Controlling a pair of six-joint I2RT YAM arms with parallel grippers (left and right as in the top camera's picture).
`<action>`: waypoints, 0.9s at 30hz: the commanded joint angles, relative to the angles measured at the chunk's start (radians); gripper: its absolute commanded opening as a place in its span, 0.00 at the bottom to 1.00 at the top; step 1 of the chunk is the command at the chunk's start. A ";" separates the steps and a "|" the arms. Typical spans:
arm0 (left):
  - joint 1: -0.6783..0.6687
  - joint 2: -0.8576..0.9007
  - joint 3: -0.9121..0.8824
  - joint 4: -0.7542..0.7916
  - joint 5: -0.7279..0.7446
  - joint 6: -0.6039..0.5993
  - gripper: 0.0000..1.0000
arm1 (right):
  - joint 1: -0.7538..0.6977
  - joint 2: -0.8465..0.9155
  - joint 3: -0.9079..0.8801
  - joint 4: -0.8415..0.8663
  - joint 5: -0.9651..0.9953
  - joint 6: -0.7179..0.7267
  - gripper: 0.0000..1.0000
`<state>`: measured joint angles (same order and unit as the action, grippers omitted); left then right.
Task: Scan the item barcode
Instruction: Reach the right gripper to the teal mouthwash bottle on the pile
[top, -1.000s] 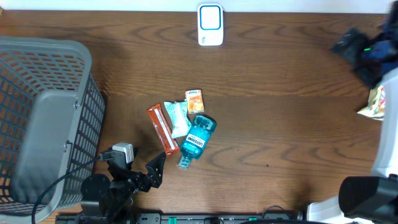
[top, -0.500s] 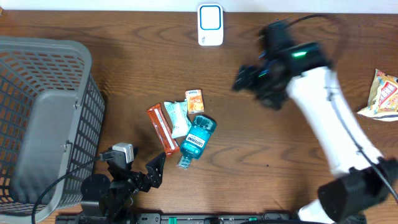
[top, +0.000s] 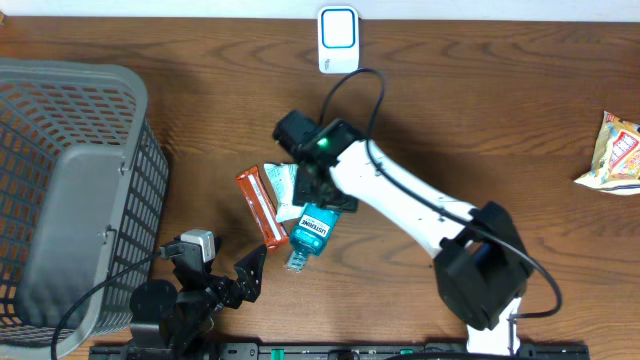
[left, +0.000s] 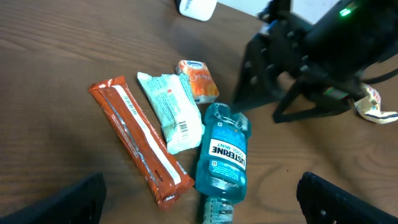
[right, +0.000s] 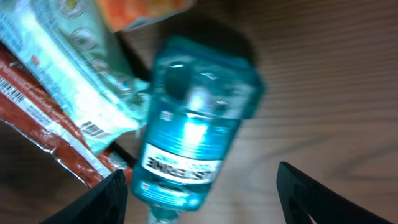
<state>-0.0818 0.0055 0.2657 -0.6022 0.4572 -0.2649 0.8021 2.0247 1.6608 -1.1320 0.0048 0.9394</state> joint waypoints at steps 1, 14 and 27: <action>0.003 -0.002 0.003 0.000 -0.005 -0.002 0.98 | 0.025 0.032 0.002 0.014 0.059 0.026 0.70; 0.003 -0.002 0.003 0.000 -0.005 -0.002 0.98 | 0.071 0.162 0.002 -0.013 0.061 0.037 0.66; 0.003 -0.002 0.003 0.000 -0.005 -0.002 0.98 | 0.074 0.187 -0.001 -0.242 0.197 0.035 0.65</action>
<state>-0.0818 0.0055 0.2657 -0.6029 0.4572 -0.2649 0.8764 2.2040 1.6600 -1.3510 0.1085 0.9600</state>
